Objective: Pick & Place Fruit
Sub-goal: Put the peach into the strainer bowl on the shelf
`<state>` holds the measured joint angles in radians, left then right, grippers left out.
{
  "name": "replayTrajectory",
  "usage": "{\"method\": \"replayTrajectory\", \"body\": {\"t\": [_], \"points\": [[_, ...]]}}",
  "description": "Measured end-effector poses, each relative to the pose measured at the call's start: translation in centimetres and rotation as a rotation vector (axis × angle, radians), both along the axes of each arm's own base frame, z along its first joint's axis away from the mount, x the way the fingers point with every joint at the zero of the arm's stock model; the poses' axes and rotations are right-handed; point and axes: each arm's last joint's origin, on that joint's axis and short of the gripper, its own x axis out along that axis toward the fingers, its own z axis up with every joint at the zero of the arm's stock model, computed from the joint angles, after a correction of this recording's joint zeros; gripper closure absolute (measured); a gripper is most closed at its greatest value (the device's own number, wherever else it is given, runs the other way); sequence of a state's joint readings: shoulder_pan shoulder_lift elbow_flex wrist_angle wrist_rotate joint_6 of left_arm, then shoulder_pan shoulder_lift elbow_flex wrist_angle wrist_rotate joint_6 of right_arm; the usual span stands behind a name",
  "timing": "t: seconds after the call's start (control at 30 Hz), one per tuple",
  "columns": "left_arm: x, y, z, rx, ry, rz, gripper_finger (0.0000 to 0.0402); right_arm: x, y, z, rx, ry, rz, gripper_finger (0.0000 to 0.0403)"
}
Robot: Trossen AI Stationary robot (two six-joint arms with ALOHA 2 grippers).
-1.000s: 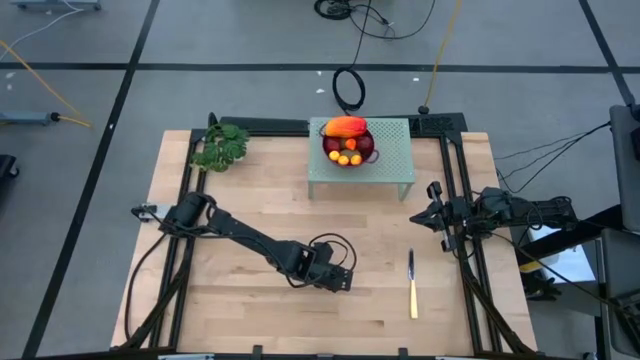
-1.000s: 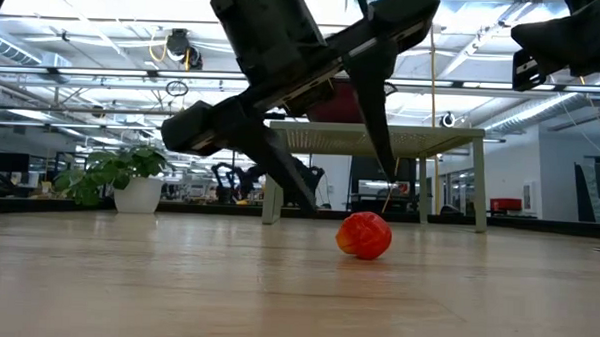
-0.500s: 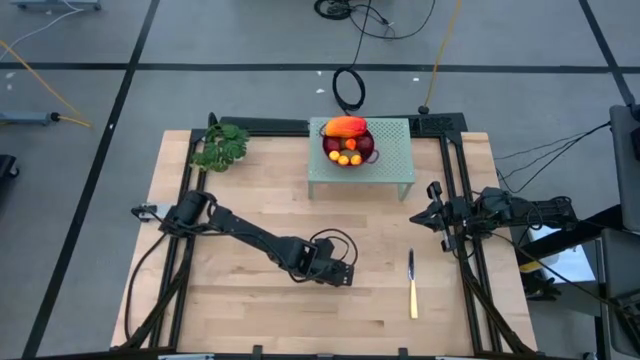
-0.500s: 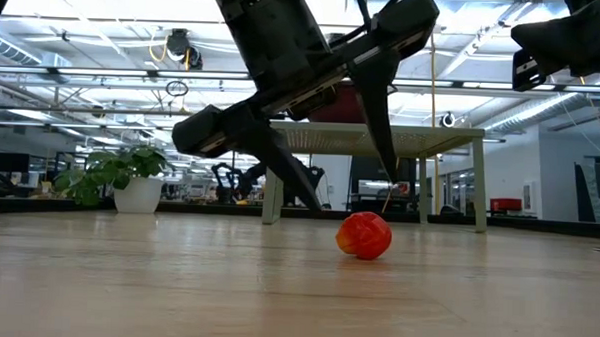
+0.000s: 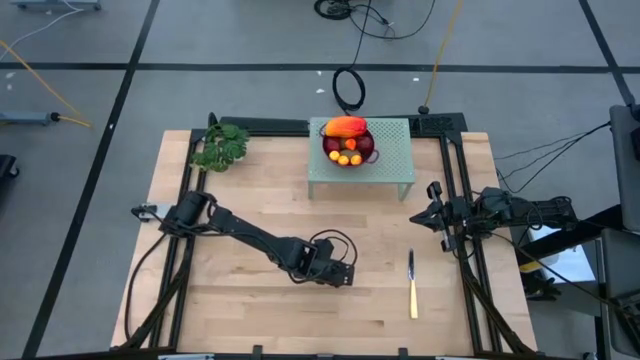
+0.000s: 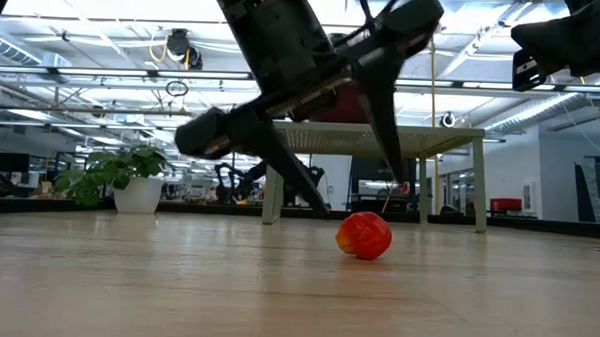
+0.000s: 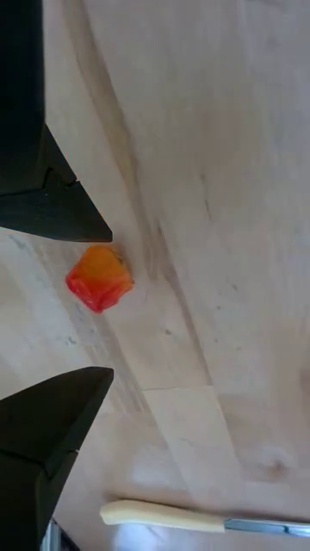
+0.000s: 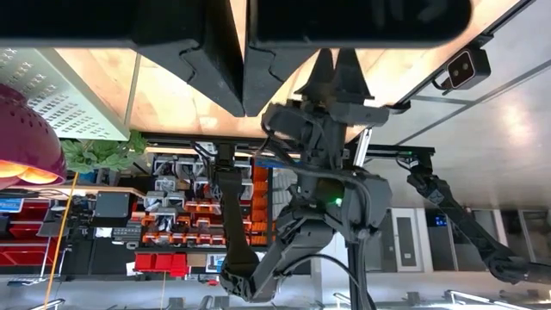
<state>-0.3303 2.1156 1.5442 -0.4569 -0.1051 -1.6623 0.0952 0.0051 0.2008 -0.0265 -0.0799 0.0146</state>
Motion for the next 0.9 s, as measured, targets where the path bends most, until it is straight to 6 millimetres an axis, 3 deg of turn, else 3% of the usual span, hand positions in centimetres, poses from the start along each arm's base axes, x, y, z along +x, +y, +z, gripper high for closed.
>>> {"method": "replayTrajectory", "body": {"t": [0.27, 0.9], "points": [[0.8, -0.4, -2.2, -0.063, 0.008, 0.013, 0.0151, 0.0, 0.0, 0.0, 0.000, 0.000, 0.000, 0.0403], [0.5, 0.0, -2.2, -0.029, 0.036, 0.020, 0.0151, 0.0, 0.0, 0.0, 0.000, 0.001, 0.000, 0.0403]]}}
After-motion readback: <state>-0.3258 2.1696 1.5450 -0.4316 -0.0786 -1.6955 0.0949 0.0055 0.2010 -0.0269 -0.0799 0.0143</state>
